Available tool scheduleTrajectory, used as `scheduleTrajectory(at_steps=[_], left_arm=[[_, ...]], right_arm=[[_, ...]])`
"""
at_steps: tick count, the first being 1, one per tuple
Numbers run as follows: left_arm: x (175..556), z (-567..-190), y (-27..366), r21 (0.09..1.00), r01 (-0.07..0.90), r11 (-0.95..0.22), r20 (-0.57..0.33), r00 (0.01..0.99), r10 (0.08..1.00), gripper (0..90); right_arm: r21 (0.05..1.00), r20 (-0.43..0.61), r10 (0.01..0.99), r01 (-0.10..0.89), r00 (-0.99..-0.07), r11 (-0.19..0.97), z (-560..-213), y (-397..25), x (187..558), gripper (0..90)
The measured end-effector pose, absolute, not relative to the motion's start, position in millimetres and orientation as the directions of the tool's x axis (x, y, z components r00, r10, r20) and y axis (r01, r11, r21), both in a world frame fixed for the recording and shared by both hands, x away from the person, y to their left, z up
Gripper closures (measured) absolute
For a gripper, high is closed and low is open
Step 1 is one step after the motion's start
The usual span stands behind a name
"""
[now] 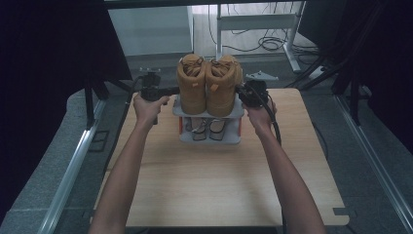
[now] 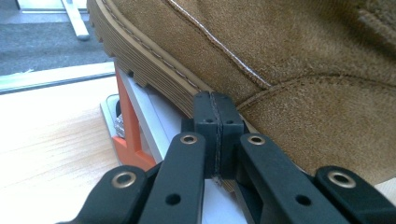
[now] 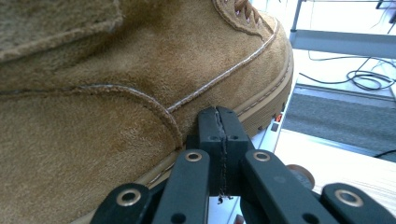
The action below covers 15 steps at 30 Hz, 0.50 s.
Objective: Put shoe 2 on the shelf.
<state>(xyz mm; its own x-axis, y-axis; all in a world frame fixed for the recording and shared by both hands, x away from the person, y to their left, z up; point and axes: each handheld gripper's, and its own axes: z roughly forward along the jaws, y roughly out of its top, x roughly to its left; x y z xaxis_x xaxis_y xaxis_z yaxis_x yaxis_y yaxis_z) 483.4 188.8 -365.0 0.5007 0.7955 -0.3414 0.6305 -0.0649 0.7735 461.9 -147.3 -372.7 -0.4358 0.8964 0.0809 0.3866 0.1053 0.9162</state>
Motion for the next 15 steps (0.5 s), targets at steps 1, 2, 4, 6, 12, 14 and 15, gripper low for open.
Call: scheduleTrajectory(at_steps=[1, 2, 4, 6, 12, 14, 15], left_arm=[[483.5, -365.1, 189.0, 0.773, 0.631, -0.066, -0.342, 0.502, 0.795, 89.9], [483.6, -365.4, 189.6, 0.771, 0.633, -0.064, -0.346, 0.502, 0.792, 89.9], [483.7, -365.8, 190.4, 0.768, 0.637, -0.06, -0.354, 0.501, 0.79, 89.9], [483.7, -366.6, 191.3, 0.768, 0.639, -0.052, -0.362, 0.499, 0.787, 89.7], [476.0, -364.8, 197.8, 0.784, 0.619, -0.049, -0.366, 0.524, 0.769, 86.4], [467.8, -362.2, 203.0, 0.799, 0.599, -0.053, -0.345, 0.53, 0.774, 86.5], [465.1, -361.7, 204.8, 0.802, 0.595, -0.051, -0.345, 0.532, 0.773, 86.6]], right_arm=[[0.916, 0.086, 0.893, 0.387, -0.442, 0.103, -373.1, -148.6, 462.2, 90.0], [0.916, 0.092, 0.89, 0.389, -0.446, 0.1, -373.3, -149.6, 462.4, 90.0], [0.917, 0.099, 0.885, 0.388, -0.454, 0.096, -374.2, -151.3, 462.7, 89.9], [0.919, 0.094, 0.881, 0.382, -0.463, 0.102, -374.9, -152.5, 462.8, 89.8], [0.922, 0.116, 0.874, 0.378, -0.472, 0.081, -375.8, -157.9, 457.5, 89.6], [0.928, 0.119, 0.871, 0.366, -0.476, 0.074, -374.6, -161.4, 451.8, 89.6], [0.93, 0.124, 0.869, 0.362, -0.48, 0.067, -373.9, -163.6, 448.5, 89.6]])
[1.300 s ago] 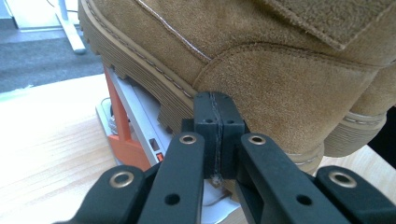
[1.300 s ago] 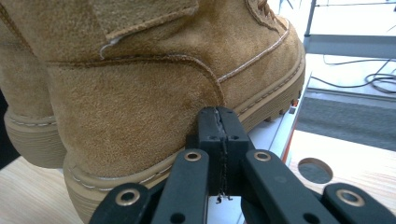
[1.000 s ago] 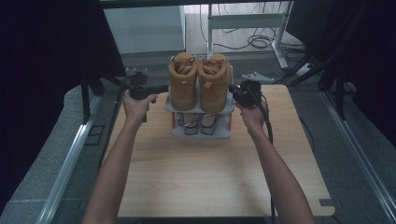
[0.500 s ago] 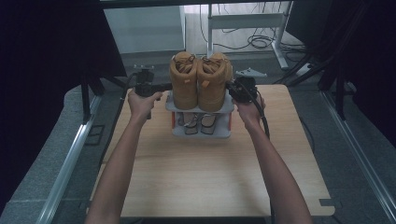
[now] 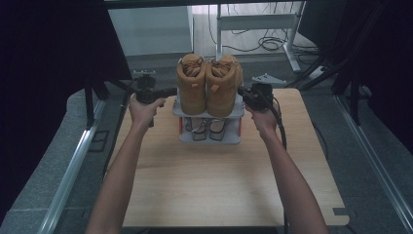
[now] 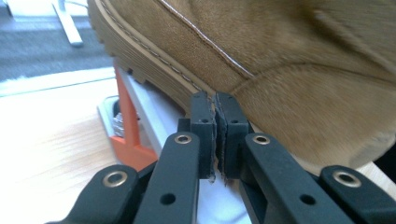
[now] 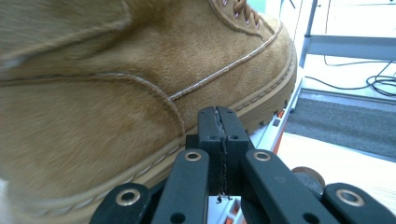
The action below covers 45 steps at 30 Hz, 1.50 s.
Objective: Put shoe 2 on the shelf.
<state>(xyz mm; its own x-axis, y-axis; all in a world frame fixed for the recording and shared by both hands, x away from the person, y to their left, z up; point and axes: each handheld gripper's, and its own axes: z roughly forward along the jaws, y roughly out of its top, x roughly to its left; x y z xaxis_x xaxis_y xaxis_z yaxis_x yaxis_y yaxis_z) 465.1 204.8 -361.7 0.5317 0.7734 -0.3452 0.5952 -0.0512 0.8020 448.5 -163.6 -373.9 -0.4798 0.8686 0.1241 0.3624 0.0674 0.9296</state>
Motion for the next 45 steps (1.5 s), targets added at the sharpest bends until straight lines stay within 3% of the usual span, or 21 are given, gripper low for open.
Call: scheduleTrajectory(at_steps=[9, 15, 29, 37, 45], left_arm=[[435.9, -360.3, 220.9, 0.832, 0.555, -0.018, -0.349, 0.548, 0.76, 86.5], [418.6, -361.3, 226.0, 0.852, 0.524, -0.007, -0.343, 0.566, 0.75, 83.1], [371.1, -386.7, 238.4, 0.869, 0.494, 0.013, -0.338, 0.575, 0.745, 70.3], [344.4, -416.3, 231.4, 0.882, 0.471, -0.03, -0.287, 0.585, 0.758, 58.9], [318.8, -461.7, 234.2, 0.85, 0.526, 0.008, -0.353, 0.56, 0.75, 54.6]], right_arm=[[0.938, 0.163, 0.836, 0.346, -0.524, 0.034, -369.9, -177.0, 426.2, 89.2], [0.94, 0.179, 0.815, 0.339, -0.551, 0.023, -368.8, -182.4, 416.9, 84.3], [0.947, 0.198, 0.803, 0.322, -0.562, -0.008, -381.2, -197.0, 381.1, 64.7], [0.935, 0.249, 0.791, 0.35, -0.558, -0.048, -406.6, -215.0, 354.8, 56.7], [0.917, 0.287, 0.777, 0.396, -0.56, -0.053, -450.3, -233.3, 326.0, 53.3]])
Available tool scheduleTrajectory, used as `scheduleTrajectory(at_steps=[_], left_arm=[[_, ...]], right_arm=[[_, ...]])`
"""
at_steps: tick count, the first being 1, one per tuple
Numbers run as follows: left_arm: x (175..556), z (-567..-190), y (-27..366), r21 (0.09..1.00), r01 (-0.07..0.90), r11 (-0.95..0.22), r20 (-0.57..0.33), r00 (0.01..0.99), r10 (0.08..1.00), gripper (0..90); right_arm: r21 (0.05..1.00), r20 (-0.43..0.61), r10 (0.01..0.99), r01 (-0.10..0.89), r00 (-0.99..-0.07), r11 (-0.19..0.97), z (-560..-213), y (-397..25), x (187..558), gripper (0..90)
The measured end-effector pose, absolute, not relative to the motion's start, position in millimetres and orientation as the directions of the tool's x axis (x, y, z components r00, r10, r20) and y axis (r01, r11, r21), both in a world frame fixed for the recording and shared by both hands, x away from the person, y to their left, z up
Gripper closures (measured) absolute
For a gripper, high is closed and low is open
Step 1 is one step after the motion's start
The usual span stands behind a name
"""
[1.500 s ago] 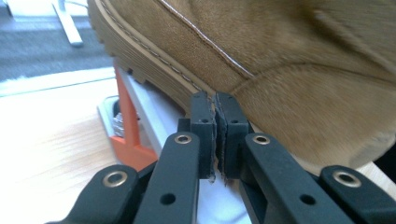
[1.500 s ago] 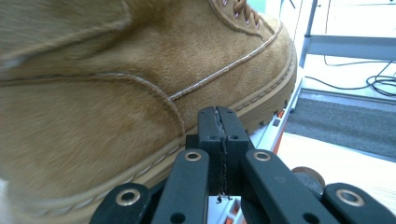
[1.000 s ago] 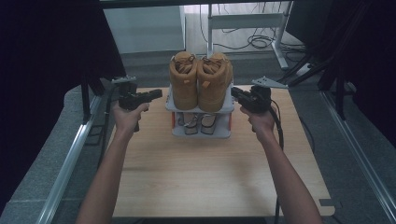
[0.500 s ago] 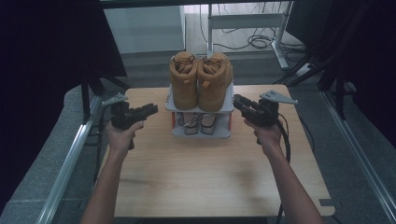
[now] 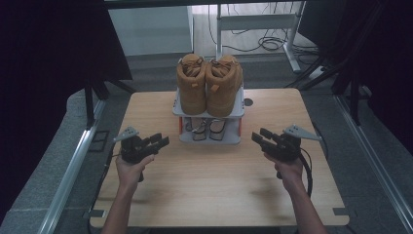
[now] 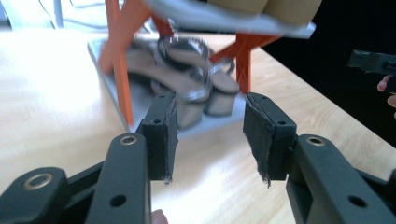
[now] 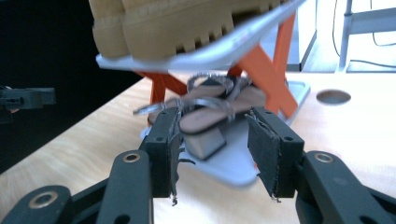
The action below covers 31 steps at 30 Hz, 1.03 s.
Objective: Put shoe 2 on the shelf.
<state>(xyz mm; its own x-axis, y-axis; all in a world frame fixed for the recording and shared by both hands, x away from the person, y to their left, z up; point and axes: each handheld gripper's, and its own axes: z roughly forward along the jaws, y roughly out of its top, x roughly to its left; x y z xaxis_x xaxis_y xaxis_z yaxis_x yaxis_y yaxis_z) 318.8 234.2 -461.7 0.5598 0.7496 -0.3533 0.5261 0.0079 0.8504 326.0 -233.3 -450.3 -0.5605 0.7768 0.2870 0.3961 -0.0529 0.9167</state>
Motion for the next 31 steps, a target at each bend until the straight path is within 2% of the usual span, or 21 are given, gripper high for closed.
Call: scheduleTrajectory(at_steps=[11, 13, 18, 23, 31], left_arm=[[295.6, -505.0, 239.3, 0.803, 0.596, -0.02, -0.369, 0.522, 0.769, 53.1], [292.6, -508.2, 237.0, 0.804, 0.591, -0.063, -0.323, 0.523, 0.789, 51.9], [289.2, -515.6, 230.2, 0.8, 0.588, -0.121, -0.284, 0.548, 0.787, 50.9], [289.3, -511.0, 232.2, 0.81, 0.582, -0.071, -0.317, 0.537, 0.782, 50.7], [290.7, -512.1, 232.2, 0.802, 0.591, -0.081, -0.312, 0.531, 0.788, 47.8]], right_arm=[[0.89, 0.268, 0.806, 0.457, -0.527, 0.003, -504.1, -245.0, 301.2, 50.0], [0.879, 0.265, 0.815, 0.477, -0.515, 0.015, -510.4, -246.2, 301.2, 49.1], [0.864, 0.266, 0.822, 0.502, -0.504, 0.028, -519.1, -244.3, 302.3, 48.6], [0.865, 0.259, 0.821, 0.501, -0.508, 0.038, -520.1, -240.5, 300.9, 48.0], [0.869, 0.271, 0.818, 0.495, -0.508, 0.019, -518.0, -243.8, 294.2, 45.6]])
